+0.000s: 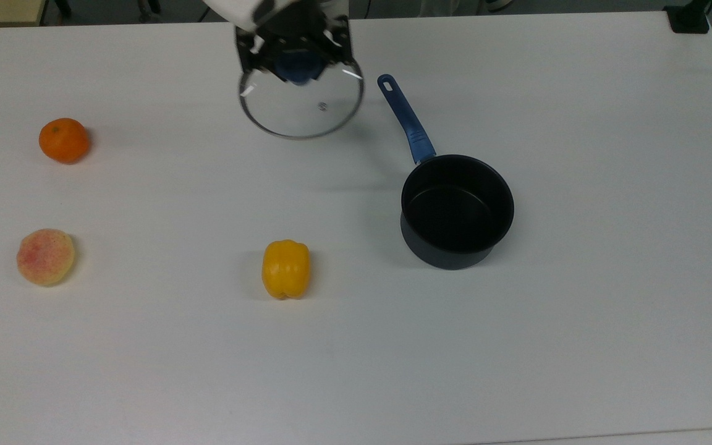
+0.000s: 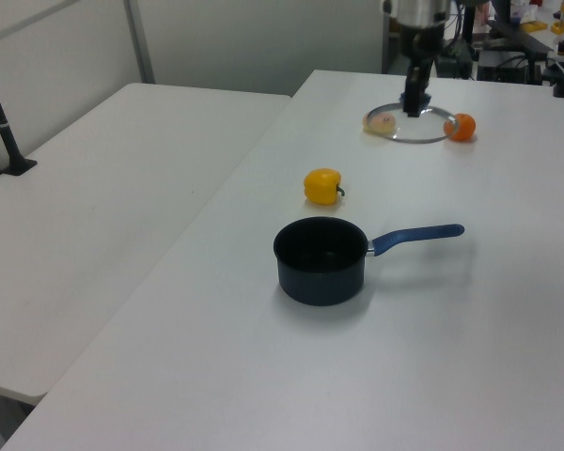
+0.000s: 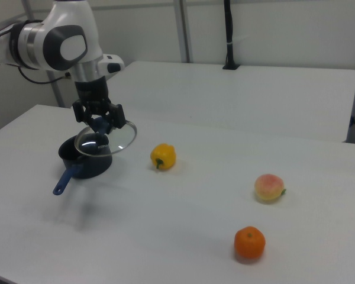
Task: Close lid
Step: 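Lift the glass lid and carry it over the black saucepan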
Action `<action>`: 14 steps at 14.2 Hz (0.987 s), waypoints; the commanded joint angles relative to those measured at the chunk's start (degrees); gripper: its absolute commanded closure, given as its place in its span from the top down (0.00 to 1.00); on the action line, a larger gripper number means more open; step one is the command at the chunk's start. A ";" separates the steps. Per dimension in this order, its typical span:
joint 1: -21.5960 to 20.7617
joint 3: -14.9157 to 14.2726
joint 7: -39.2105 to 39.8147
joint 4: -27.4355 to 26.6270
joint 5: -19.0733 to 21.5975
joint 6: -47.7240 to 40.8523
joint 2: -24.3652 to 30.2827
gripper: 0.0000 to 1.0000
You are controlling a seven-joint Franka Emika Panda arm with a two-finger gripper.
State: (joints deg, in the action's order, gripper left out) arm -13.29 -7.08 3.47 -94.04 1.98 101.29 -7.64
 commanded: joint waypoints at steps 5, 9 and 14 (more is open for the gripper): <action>-8.76 1.02 -2.15 17.83 -0.57 -0.14 -18.35 0.23; -11.32 3.20 -2.68 18.10 -1.01 6.01 -21.27 0.23; -11.32 7.61 -6.20 18.01 -6.02 12.51 -24.69 0.23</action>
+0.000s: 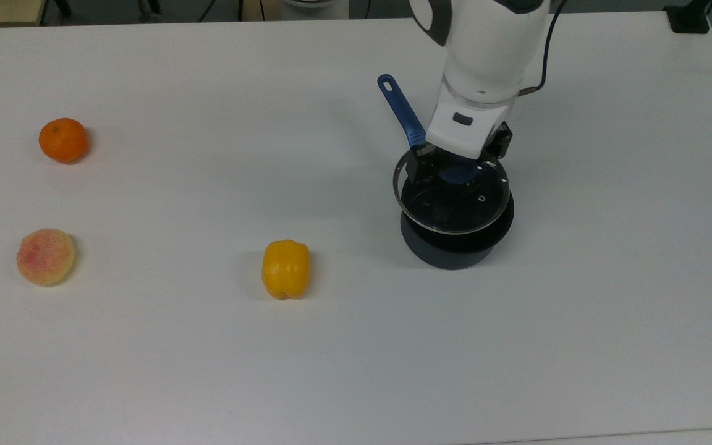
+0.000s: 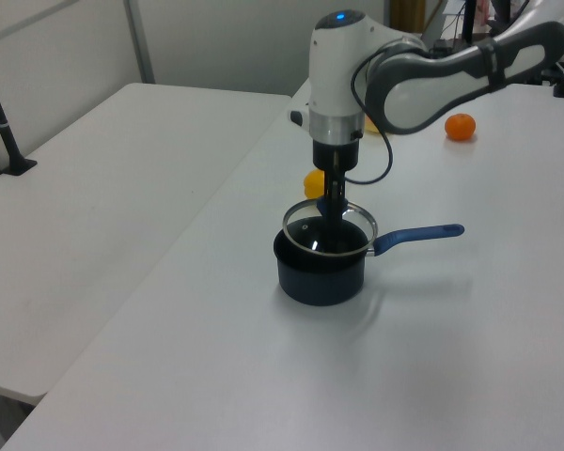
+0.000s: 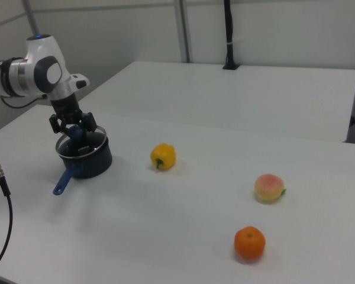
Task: Close lid
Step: 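Lower the glass lid onto the saucepan rim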
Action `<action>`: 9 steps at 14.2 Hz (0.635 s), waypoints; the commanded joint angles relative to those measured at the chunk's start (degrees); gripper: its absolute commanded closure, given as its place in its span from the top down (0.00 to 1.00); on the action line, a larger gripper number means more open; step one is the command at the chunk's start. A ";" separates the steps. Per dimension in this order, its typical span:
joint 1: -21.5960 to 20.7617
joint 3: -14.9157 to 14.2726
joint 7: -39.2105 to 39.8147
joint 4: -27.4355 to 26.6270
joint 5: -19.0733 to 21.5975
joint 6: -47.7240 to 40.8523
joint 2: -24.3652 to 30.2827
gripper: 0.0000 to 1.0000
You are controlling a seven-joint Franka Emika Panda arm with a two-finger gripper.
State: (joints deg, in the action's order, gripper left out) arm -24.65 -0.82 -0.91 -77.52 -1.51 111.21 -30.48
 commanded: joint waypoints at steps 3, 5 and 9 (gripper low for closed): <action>0.04 1.34 -1.82 1.59 -2.71 4.97 -3.00 0.23; 0.04 1.34 -1.82 1.50 -2.71 5.42 -3.09 0.23; 0.04 1.34 -1.56 1.24 -2.62 5.24 -3.09 0.24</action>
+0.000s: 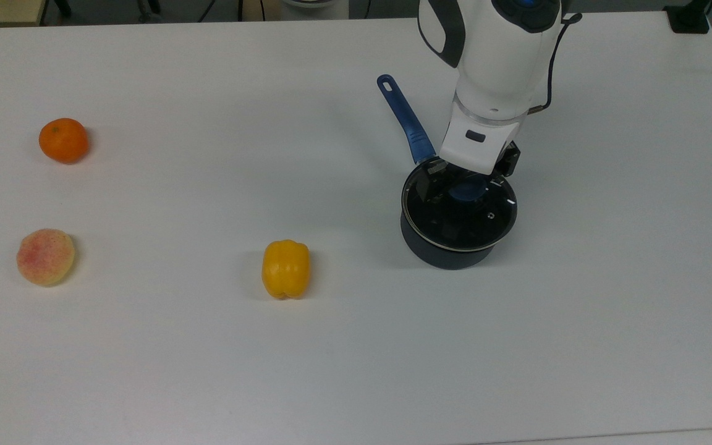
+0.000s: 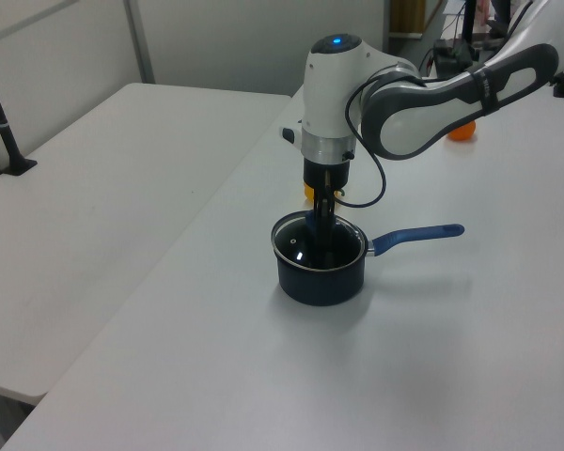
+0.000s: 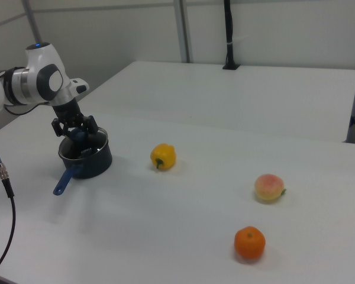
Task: Close lid
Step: 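Lower the glass lid onto the saucepan rim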
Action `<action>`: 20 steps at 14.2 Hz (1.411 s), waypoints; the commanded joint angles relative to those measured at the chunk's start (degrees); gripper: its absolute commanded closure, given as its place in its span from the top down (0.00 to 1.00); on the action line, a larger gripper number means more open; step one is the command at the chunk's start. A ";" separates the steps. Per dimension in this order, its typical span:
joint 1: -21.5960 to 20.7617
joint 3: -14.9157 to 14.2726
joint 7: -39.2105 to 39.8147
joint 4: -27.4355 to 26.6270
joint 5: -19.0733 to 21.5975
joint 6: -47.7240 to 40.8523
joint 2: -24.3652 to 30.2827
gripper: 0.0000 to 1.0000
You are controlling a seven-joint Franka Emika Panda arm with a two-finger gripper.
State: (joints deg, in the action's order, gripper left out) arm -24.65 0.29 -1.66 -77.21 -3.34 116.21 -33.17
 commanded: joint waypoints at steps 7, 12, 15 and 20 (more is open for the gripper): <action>0.22 0.33 -0.98 1.27 -0.70 -0.72 -0.06 0.24; 0.39 0.33 -0.98 1.27 -0.18 -1.42 0.56 0.24; 0.39 0.33 -0.98 1.27 -0.09 -2.03 0.56 0.24; 0.39 0.59 -0.98 1.01 0.00 -2.83 0.56 0.24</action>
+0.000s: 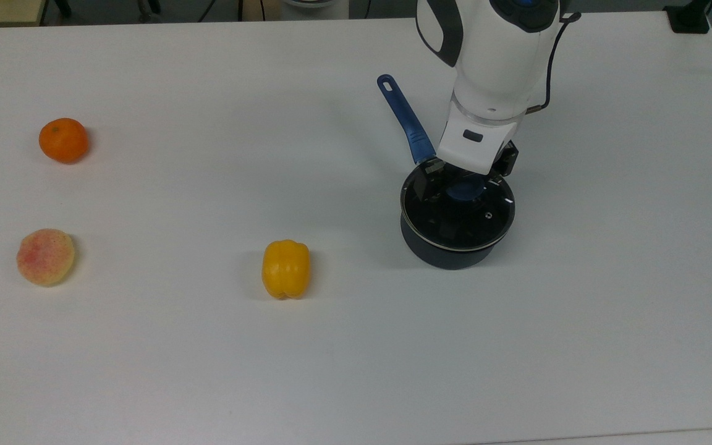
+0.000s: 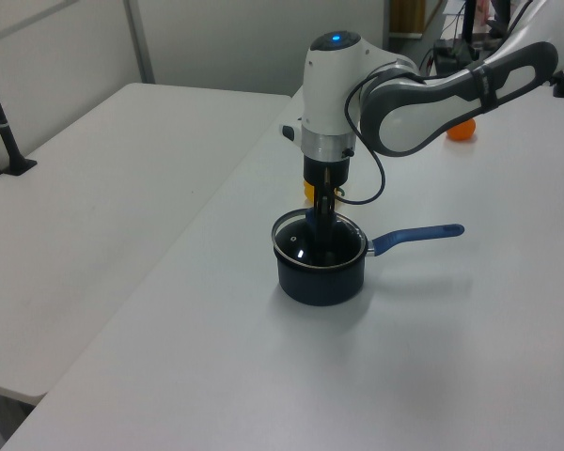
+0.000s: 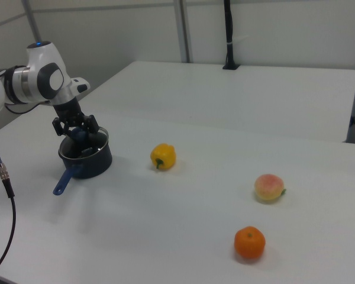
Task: Close lid
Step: 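Lower the glass lid onto the saucepan rim, then open the gripper and raise it away from the lid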
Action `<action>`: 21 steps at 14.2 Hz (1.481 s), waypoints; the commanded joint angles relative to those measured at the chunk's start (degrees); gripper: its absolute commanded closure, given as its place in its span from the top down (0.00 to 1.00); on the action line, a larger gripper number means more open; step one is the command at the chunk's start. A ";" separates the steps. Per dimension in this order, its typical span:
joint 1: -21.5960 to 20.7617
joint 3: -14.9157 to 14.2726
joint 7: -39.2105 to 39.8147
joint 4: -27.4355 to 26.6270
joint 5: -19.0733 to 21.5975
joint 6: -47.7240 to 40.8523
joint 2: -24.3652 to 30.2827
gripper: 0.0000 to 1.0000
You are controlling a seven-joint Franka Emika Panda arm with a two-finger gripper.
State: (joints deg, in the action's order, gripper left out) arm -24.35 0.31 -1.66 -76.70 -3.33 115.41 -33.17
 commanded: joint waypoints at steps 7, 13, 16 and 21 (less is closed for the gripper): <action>0.10 0.75 -1.06 0.24 -0.01 -2.12 0.56 0.59; 0.27 0.75 -1.06 -0.02 0.43 -2.29 2.22 1.00; 1.50 0.75 -1.07 -4.06 2.97 -5.35 9.68 1.00; 5.63 0.66 -1.33 -11.17 5.00 -19.07 24.45 1.00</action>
State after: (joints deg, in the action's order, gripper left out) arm -20.53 0.60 -1.94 -79.02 0.37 100.24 -18.48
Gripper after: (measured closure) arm 0.000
